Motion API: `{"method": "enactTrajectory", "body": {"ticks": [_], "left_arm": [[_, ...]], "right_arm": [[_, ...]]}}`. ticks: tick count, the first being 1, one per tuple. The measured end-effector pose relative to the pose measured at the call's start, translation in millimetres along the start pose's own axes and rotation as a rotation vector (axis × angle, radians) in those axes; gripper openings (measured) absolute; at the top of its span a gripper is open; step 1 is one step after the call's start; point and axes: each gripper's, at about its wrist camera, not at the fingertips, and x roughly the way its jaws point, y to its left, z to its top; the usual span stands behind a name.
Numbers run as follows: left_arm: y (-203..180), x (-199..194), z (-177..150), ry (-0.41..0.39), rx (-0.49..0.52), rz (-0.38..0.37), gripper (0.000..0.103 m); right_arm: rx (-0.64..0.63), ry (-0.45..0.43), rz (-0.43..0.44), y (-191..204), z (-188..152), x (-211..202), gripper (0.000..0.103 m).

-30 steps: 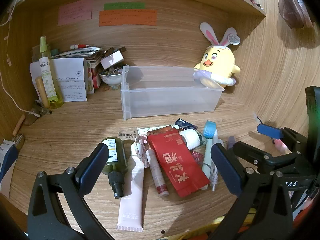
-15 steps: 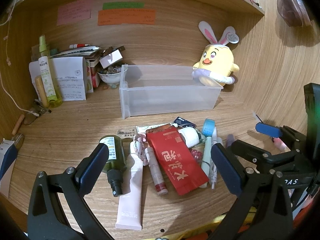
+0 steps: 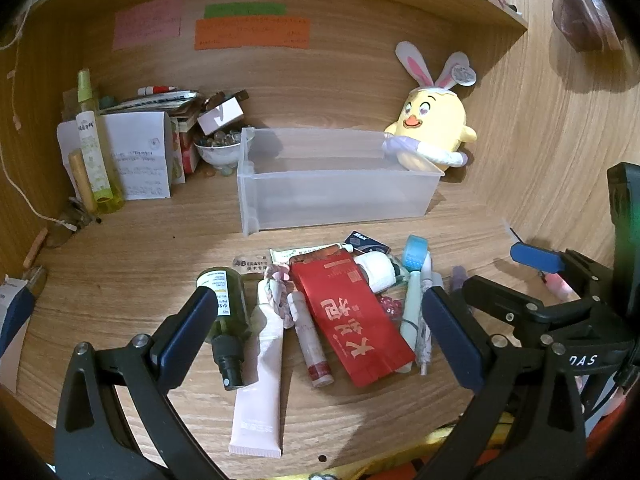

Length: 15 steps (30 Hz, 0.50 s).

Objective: Organize objects

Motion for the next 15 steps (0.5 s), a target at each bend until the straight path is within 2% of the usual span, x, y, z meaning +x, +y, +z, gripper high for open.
{"method": "enactTrajectory", "body": {"ticks": [9, 15], "left_arm": [[6.7, 3.6, -5.1, 0.013, -0.025, -0.003, 0.103], [29.2, 2.7, -6.0, 0.006, -0.084, 0.003, 0.103]], "right_arm": [[0.003, 0.004, 0.002, 0.8, -0.5, -0.1, 0.103], [0.014, 0.016, -0.008, -4.5, -2.9, 5.8, 0.103]]}}
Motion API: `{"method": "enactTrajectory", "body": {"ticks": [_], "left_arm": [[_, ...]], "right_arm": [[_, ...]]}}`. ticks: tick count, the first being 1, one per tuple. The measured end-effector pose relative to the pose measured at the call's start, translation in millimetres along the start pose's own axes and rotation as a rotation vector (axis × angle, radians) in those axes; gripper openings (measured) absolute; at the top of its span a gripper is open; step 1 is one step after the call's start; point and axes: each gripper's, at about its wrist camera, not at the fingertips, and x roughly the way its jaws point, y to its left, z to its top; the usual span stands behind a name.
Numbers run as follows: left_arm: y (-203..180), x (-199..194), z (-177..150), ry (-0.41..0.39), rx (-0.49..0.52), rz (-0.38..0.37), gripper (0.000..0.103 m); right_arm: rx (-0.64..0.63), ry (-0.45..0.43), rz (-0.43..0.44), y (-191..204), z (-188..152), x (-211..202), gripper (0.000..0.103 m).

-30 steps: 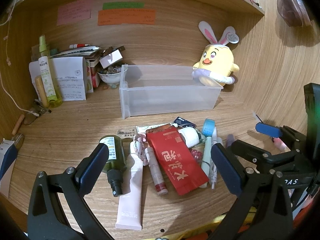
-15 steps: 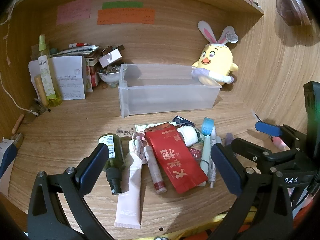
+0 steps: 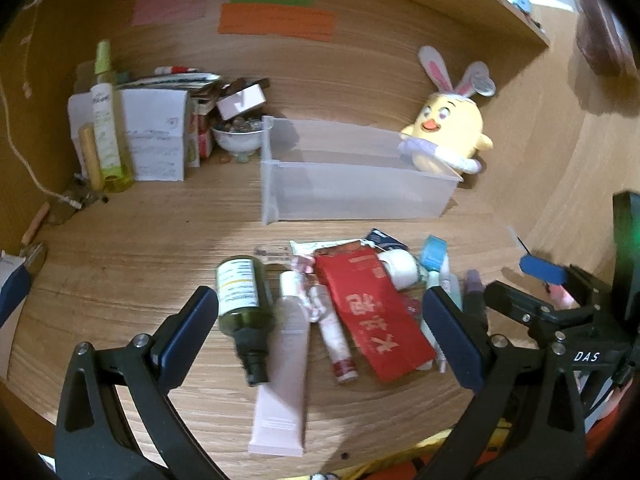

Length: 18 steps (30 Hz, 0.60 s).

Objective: Organize objects
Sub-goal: 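Grasp the dark green pump bottle with left tool while right tool grasps the purple-capped spray bottle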

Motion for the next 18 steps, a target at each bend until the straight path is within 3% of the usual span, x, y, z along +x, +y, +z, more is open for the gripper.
{"method": "enactTrajectory", "body": {"ticks": [3, 5, 7, 10, 15, 18], "left_arm": [[13.0, 1.1, 1.1, -0.004, -0.026, 0.028, 0.101], [24.4, 5.8, 2.7, 0.013, -0.049, 0.044, 0.085], [31.9, 11.8, 3.6, 0.036, -0.069, 0.044, 0.081], [43.8, 18.4, 2.1, 0.051, -0.109, 0.051, 0.079], [53.5, 31.3, -2.2, 0.08, -0.136, 0.091, 0.072], [55.7, 39.7, -5.1, 0.104, -0.14, 0.109, 0.067]], "right_arm": [[0.009, 0.004, -0.023, -4.5, -1.4, 5.1, 0.103], [0.02, 0.006, -0.038, -8.1, -2.9, 7.5, 0.103], [0.039, 0.014, -0.043, -13.0, -4.2, 9.8, 0.101], [0.066, 0.023, -0.051, -19.9, -5.0, 12.8, 0.091], [0.088, 0.069, -0.053, -26.1, -8.1, 22.7, 0.063], [0.099, 0.104, -0.041, -29.3, -11.3, 29.8, 0.056]]}}
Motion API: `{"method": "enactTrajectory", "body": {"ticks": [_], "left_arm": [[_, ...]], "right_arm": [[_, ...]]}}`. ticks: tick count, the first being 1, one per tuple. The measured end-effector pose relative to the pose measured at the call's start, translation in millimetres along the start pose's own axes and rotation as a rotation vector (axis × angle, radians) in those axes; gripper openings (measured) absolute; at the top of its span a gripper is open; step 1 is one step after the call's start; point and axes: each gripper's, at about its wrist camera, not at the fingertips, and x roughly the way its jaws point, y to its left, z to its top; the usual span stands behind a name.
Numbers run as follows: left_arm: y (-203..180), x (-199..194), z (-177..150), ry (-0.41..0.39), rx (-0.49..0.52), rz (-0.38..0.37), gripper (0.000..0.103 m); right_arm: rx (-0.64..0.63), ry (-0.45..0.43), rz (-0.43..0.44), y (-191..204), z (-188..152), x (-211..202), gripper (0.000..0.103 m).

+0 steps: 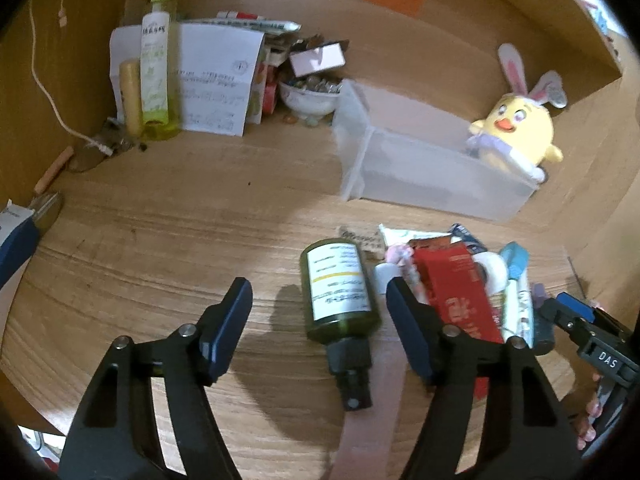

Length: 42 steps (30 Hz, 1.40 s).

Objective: Organize objects
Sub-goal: 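Grasp the dark green pump bottle with left tool while right tool grasps the purple-capped spray bottle, then carry both bottles into the clear box and open both tools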

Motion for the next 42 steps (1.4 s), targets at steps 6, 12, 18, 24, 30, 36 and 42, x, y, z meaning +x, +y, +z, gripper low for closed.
{"method": "enactTrajectory", "body": {"ticks": [6, 12, 18, 24, 30, 36, 42], "left_arm": [[1.4, 15.3, 0.3, 0.037, -0.008, 0.006, 0.058], [2.6, 24.2, 2.6, 0.04, -0.017, 0.015, 0.042], [1.6, 16.3, 5.7, 0.004, -0.018, 0.038, 0.042], [-11.1, -2.4, 23.5, -0.054, 0.024, 0.03, 0.042], [-32.6, -15.1, 57.2, -0.107, 0.072, -0.03, 0.042], [-54.1, -18.1, 97.5, -0.152, 0.112, -0.061, 0.042], [-64.7, 9.1, 132.3, -0.116, 0.105, -0.093, 0.042]], "right_arm": [[0.01, 0.03, 0.013, -2.8, -2.4, 5.1, 0.048], [-0.005, 0.036, -0.026, -6.3, -1.9, 9.4, 0.025], [-0.015, 0.014, -0.047, -11.6, 0.0, 9.8, 0.023], [-0.014, -0.052, -0.031, -16.7, 21.0, -4.1, 0.023], [-0.061, -0.15, -0.01, -6.4, 61.3, -18.9, 0.023], [-0.109, -0.227, 0.014, 11.2, 107.1, -22.3, 0.023], [-0.095, -0.229, 0.043, 21.1, 146.6, 0.5, 0.023]]}}
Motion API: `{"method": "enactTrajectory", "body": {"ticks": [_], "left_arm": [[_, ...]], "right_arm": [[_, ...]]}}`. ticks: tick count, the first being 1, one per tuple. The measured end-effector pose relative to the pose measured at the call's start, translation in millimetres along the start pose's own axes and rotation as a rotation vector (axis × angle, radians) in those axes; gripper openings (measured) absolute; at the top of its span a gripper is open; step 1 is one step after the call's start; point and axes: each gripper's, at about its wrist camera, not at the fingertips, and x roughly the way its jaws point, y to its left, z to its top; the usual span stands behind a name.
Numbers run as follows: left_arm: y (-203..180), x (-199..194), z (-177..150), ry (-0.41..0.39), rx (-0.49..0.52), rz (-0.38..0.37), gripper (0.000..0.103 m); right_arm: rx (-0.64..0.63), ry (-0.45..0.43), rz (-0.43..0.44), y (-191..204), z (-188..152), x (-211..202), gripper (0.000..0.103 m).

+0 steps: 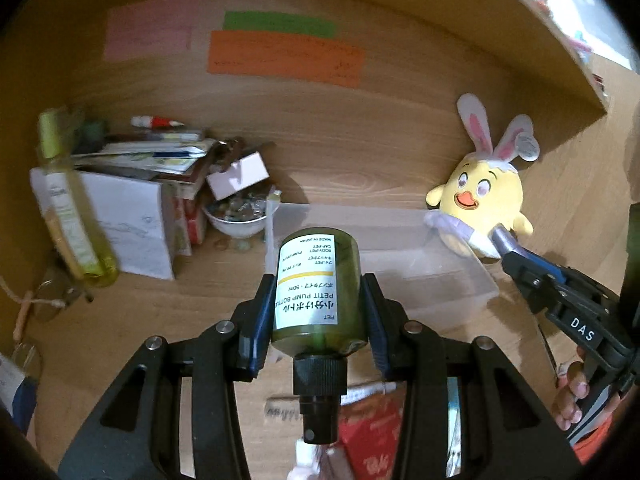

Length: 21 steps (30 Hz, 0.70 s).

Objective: Organize objects
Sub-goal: 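Carry both bottles into the clear box and open both tools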

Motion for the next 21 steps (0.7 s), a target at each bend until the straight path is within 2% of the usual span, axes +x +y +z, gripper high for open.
{"method": "enactTrajectory", "body": {"ticks": [5, 10, 21], "left_arm": [[2.8, 42.7, 14.1, 0.085, -0.019, -0.002, 0.042], [2.2, 74.4, 22.0, 0.148, -0.017, -0.011, 0.042], [-14.9, 131.8, 19.6, 0.281, 0.074, 0.027, 0.042]], "right_arm": [[0.015, 0.041, -0.001, -4.4, 14.0, 30.7, 0.023], [0.008, 0.129, 0.001, -11.4, 17.3, 66.8, 0.023], [-0.074, 0.286, -0.009, -12.5, 6.8, 116.7, 0.023]]}}
